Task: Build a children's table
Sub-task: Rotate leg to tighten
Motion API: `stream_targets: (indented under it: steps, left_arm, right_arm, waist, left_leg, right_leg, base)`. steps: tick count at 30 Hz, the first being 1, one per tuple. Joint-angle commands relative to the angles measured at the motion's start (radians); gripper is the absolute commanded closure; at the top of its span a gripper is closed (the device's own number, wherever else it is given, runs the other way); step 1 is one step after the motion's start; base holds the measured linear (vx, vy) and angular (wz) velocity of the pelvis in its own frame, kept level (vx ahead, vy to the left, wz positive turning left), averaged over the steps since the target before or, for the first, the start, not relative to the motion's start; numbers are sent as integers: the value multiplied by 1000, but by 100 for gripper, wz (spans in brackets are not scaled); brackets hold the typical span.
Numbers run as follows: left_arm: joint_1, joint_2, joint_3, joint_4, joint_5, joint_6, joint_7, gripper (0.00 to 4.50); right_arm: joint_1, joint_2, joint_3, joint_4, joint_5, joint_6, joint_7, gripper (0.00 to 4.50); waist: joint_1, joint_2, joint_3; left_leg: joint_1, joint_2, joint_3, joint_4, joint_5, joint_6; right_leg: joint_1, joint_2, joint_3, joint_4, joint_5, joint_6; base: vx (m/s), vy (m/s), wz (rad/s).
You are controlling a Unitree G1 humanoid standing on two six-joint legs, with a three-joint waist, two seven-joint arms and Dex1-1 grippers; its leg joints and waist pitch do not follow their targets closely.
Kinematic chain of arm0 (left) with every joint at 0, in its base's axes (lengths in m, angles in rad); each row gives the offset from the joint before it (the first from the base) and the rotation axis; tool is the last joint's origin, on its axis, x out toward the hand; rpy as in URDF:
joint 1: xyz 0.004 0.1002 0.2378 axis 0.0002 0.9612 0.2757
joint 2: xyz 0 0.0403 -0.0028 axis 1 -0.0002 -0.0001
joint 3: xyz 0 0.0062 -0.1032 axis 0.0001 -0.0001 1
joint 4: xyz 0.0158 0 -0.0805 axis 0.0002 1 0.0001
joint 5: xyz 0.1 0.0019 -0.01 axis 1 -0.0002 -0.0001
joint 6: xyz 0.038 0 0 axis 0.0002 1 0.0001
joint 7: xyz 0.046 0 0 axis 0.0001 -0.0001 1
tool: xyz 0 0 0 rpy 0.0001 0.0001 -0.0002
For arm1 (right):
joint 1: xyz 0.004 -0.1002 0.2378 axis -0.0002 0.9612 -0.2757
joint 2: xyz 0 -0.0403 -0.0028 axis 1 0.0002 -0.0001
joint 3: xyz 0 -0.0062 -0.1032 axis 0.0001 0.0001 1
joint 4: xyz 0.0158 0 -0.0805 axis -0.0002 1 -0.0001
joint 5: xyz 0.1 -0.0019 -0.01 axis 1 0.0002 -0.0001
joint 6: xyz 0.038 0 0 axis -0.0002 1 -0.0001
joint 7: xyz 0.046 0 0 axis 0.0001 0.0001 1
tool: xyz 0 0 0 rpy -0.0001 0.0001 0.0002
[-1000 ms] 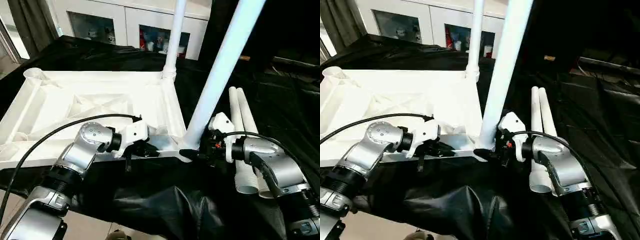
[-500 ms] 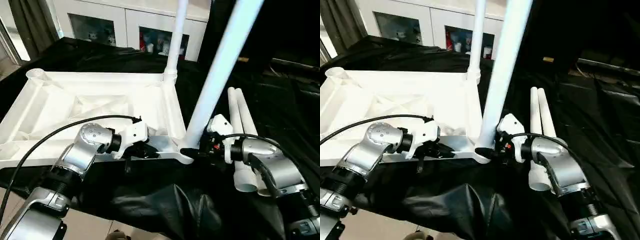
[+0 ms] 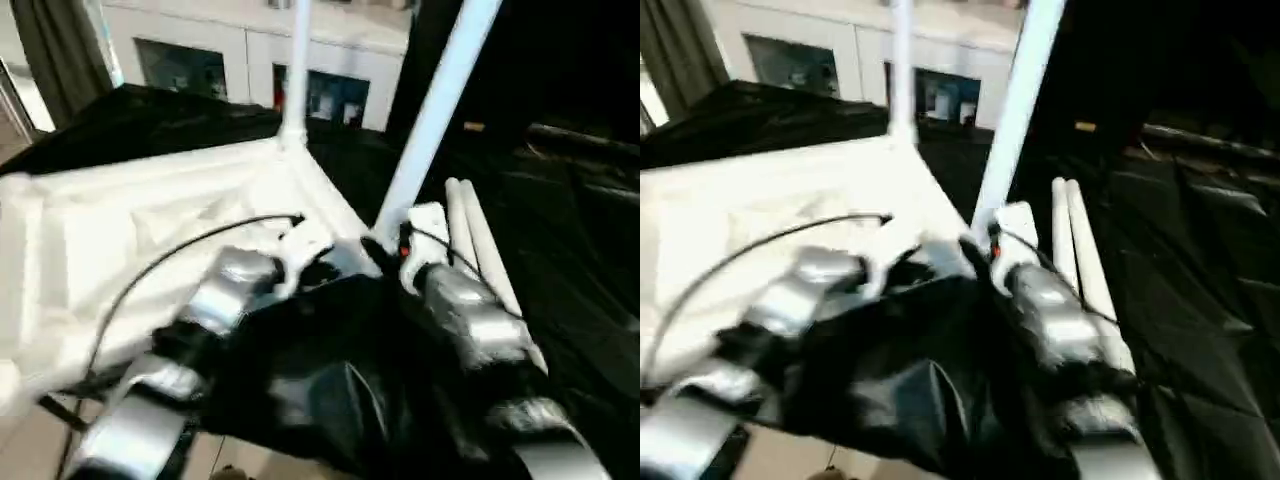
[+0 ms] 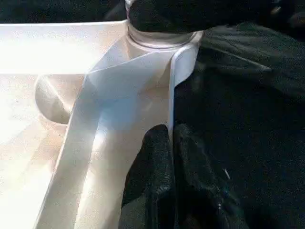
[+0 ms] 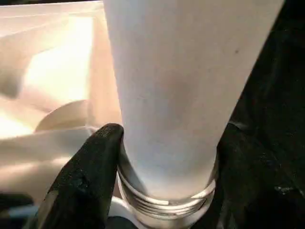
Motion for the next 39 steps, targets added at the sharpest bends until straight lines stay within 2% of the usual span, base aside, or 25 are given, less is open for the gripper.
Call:
stream_targets:
  steps: [1, 3, 7, 8, 9, 15, 18, 20, 23, 26, 27, 28, 29, 34, 35, 38, 39]
  left_arm:
    - [-38, -30, 21, 10, 12, -5, 99, 450]
    - [-36, -37, 18, 15, 12, -24, 93, 450]
    - [-37, -26, 18, 13, 8, -35, 84, 450]
    - [-36, -20, 17, 11, 6, -44, 74, 450]
    - [-36, -16, 15, 11, 5, -53, 66, 450]
    - [-14, 23, -4, -9, 4, -107, -6, 450]
    - [23, 79, -20, -40, -12, -159, -124, 450]
    - [42, 111, -30, -66, -30, -183, -202, 450]
    - [53, 131, -38, -83, -39, -202, -245, 450]
    - [79, 168, -49, -134, -73, -227, -347, 450]
    - [80, 169, -49, -136, -74, -227, -350, 450]
    - [91, 185, -53, -160, -90, -232, -396, 450]
    - [100, 195, -56, -178, -98, -234, -425, 450]
    - [122, 217, -56, -218, -118, -231, -481, 450]
    - [127, 224, -55, -225, -117, -231, -485, 450]
    - [131, 232, -55, -225, -115, -233, -485, 450]
    - [134, 236, -54, -228, -115, -233, -488, 450]
  right_arm:
    - [26, 71, 40, 104, 21, 24, 21, 180]
    - [-10, 88, 18, 127, 42, 7, 32, 125]
    - [-36, 88, 12, 136, 39, -1, 54, 98]
    - [-35, 79, 19, 127, 31, -6, 68, 82]
    - [-38, 72, 25, 128, 20, -19, 80, 69]
    - [-6, 2, 59, 50, 3, -26, 201, 64]
    - [59, -113, 79, -103, 22, 20, 332, 64]
    - [91, -184, 98, -170, 22, 28, 424, 64]
    - [111, -227, 115, -205, 12, 26, 473, 64]
    - [162, -310, 152, -291, 28, 44, 603, 64]
    - [163, -312, 153, -295, 30, 45, 608, 64]
    - [188, -341, 169, -345, 48, 61, 665, 64]
    - [199, -353, 173, -374, 62, 74, 692, 64]
    - [212, -370, 187, -412, 74, 82, 739, 64]
    - [215, -377, 192, -418, 71, 83, 745, 64]
    - [217, -380, 190, -423, 74, 82, 750, 64]
    - [219, -383, 188, -430, 77, 86, 755, 64]
  waist:
    - [0, 16, -61]
    - [0, 15, -63]
    - [-2, 15, -63]
    - [-5, 10, -62]
    - [-6, 13, -63]
    - [-7, 10, -64]
    - [-1, 13, -68]
    - [0, 18, -71]
    - [-1, 16, -68]
    - [5, 17, -65]
    - [6, 16, -65]
    - [6, 16, -62]
    - [8, 16, -61]
    - [13, 19, -59]
    - [15, 16, -59]
    - [17, 19, -60]
    - [16, 17, -61]
  left_leg:
    - [10, 52, -31, -75, -215, -25]
    - [5, 53, -32, -77, -205, -15]
    - [3, 53, -32, -78, -203, -4]
    - [0, 54, -33, -79, -203, -4]
    - [1, 53, -33, -78, -204, -3]
    - [-3, 53, -29, -75, -152, 27]
    - [-5, 52, -28, -70, -109, 47]
    - [-5, 54, -27, -68, -86, 67]
    - [-5, 53, -24, -67, -103, 66]
    - [-4, 58, -26, -69, -120, 63]
    - [-3, 59, -25, -69, -119, 66]
    - [-4, 55, -24, -69, -131, 68]
    - [-3, 57, -25, -70, -140, 67]
    - [0, 60, -25, -73, -159, 47]
    - [2, 59, -24, -72, -163, 43]
    - [-1, 59, -26, -73, -150, 39]
    - [-1, 59, -26, -73, -146, 39]
  right_leg:
    - [40, -98, 71, -102, -296, -150]
    - [44, -96, 70, -95, -251, -154]
    - [46, -96, 70, -94, -239, -154]
    - [47, -97, 69, -95, -247, -151]
    - [47, -98, 69, -95, -257, -149]
    - [49, -95, 71, -89, -184, -162]
    - [54, -91, 72, -78, -89, -175]
    - [54, -91, 70, -70, -13, -201]
    - [52, -93, 70, -74, -39, -221]
    - [54, -93, 70, -75, -61, -217]
    - [54, -94, 72, -76, -58, -218]
    - [52, -90, 70, -79, -76, -216]
    - [51, -94, 71, -81, -98, -212]
    - [45, -95, 70, -86, -164, -203]
    - [44, -95, 71, -87, -177, -199]
    - [45, -94, 71, -85, -163, -192]
    - [46, -93, 71, -83, -153, -193]
  base:
    - [0, 0, 0]
    - [0, 0, 0]
    - [0, 0, 0]
    - [0, 0, 0]
    - [0, 0, 0]
    - [0, 0, 0]
    - [0, 0, 0]
    - [0, 0, 0]
    - [0, 0, 0]
    - [0, 0, 0]
    - [0, 0, 0]
    - [0, 0, 0]
    - [0, 0, 0]
    - [0, 0, 0]
    - [0, 0, 0]
    - [0, 0, 0]
    - [0, 0, 0]
